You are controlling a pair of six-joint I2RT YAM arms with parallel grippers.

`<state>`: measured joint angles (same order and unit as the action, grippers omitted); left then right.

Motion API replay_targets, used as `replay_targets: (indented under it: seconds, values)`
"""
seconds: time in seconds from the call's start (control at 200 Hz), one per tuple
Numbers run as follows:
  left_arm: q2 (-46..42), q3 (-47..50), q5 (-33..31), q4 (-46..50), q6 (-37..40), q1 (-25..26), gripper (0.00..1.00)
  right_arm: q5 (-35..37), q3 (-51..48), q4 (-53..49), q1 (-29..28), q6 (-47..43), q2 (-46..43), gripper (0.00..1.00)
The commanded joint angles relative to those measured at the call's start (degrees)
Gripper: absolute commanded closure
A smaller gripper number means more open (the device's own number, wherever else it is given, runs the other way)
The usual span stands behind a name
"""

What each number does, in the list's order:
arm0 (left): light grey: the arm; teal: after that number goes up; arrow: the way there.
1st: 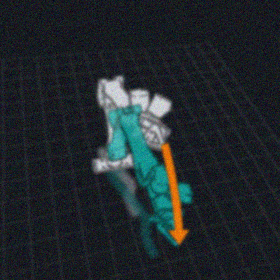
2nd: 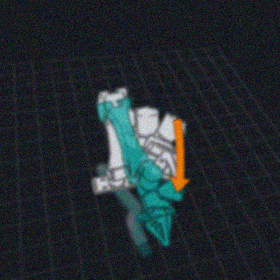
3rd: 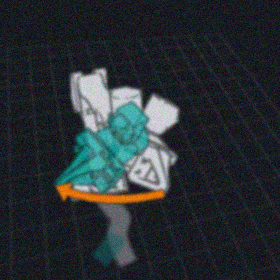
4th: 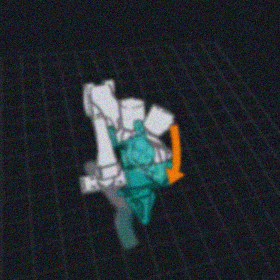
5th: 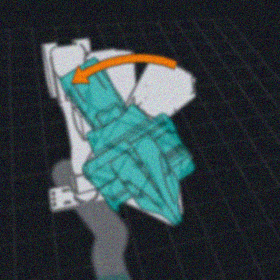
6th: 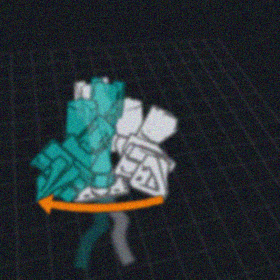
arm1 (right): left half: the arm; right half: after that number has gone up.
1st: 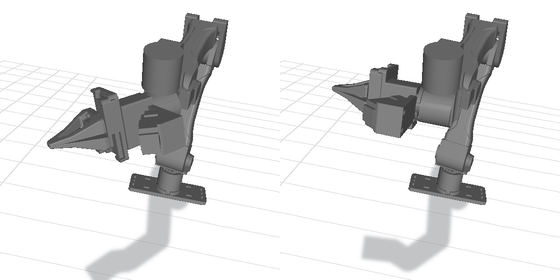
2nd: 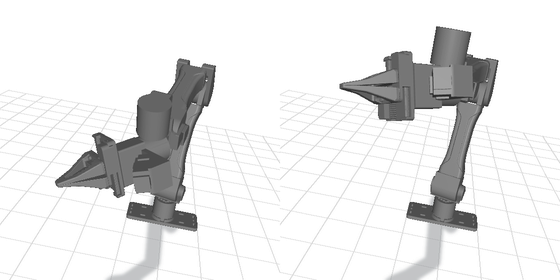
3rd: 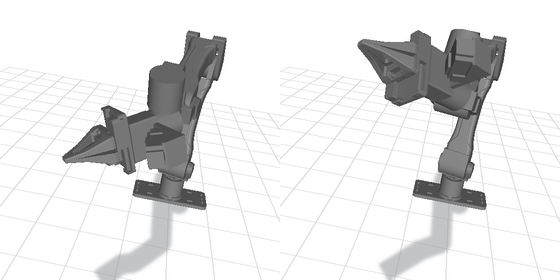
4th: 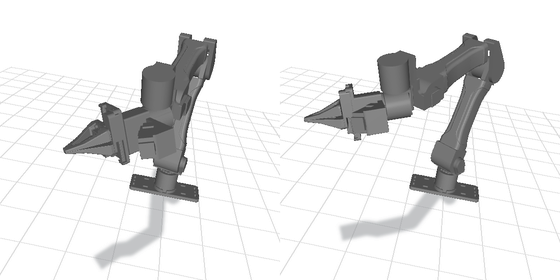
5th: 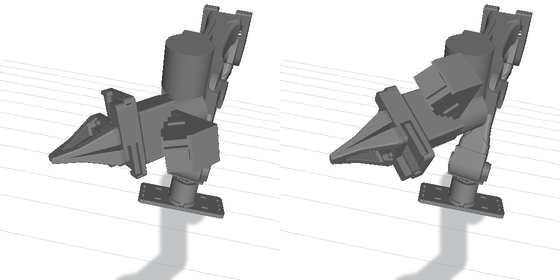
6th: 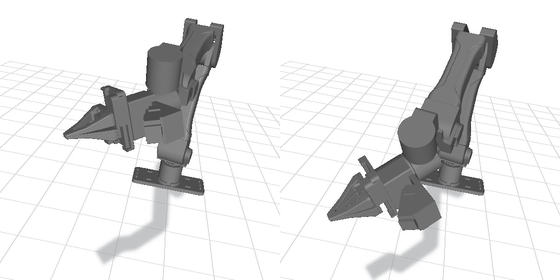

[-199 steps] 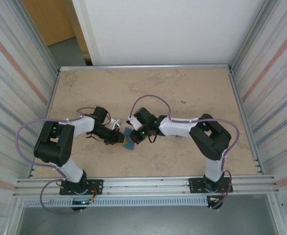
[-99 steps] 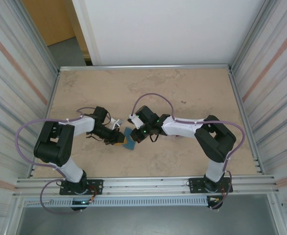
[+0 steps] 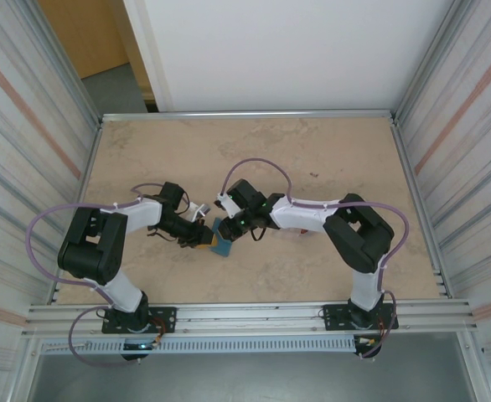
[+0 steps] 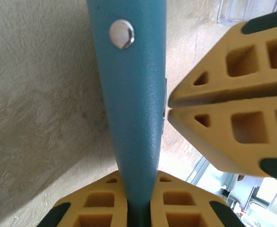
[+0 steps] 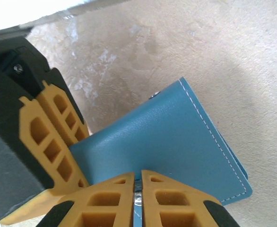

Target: Put the credit cards into the card holder

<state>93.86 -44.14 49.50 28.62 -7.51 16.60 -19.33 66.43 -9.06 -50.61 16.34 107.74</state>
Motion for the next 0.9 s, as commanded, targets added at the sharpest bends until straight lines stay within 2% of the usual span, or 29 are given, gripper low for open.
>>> replay_targets:
  seconds: [0.0,0.897]
  values:
    - [0.3,-0.9,0.1,1.7,1.2,0.1,1.00,-0.2,0.7,-0.3,-0.3,0.9,1.6,0.91]
    - [0.2,-1.0,0.1,1.7,1.4,0.0,1.00,1.5,-2.9,-3.8,-1.1,-0.1,-0.5,0.95]
